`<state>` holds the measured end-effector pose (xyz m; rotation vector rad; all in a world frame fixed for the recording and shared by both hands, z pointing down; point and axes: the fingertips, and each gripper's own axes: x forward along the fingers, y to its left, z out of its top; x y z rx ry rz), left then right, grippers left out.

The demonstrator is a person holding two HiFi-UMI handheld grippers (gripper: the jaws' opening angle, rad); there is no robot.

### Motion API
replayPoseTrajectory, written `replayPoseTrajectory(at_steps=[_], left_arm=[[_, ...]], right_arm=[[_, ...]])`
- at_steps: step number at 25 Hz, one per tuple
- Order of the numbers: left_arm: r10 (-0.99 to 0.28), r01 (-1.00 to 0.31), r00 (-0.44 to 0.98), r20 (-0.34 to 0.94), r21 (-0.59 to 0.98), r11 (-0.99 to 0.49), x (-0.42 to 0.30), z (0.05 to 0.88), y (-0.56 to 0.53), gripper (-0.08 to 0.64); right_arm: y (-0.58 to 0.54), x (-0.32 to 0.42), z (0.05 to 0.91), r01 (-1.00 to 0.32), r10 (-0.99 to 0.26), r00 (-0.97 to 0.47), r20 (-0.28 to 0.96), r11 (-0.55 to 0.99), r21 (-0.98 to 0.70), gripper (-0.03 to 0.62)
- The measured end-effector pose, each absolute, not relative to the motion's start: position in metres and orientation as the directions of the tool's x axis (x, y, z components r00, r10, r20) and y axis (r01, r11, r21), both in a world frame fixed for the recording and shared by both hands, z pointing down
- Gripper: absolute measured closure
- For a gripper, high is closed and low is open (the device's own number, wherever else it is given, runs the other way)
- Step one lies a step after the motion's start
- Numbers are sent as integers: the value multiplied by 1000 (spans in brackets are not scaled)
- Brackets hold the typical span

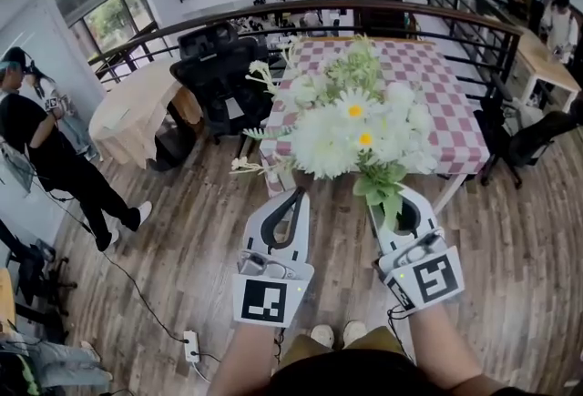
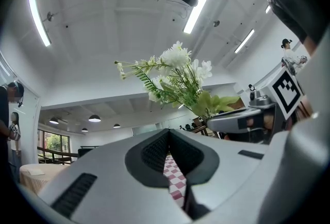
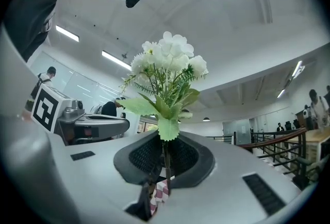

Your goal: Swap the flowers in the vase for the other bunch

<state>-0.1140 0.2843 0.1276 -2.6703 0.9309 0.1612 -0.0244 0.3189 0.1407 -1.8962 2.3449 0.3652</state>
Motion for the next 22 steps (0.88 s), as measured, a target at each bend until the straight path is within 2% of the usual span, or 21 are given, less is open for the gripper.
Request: replayPoseTrajectory(at_steps=[22], left_arm=[[-614, -653, 757, -223, -288, -701, -83, 119, 301, 552]], right_arm=[[332, 10, 137, -964, -923, -263, -281, 241, 110, 537]])
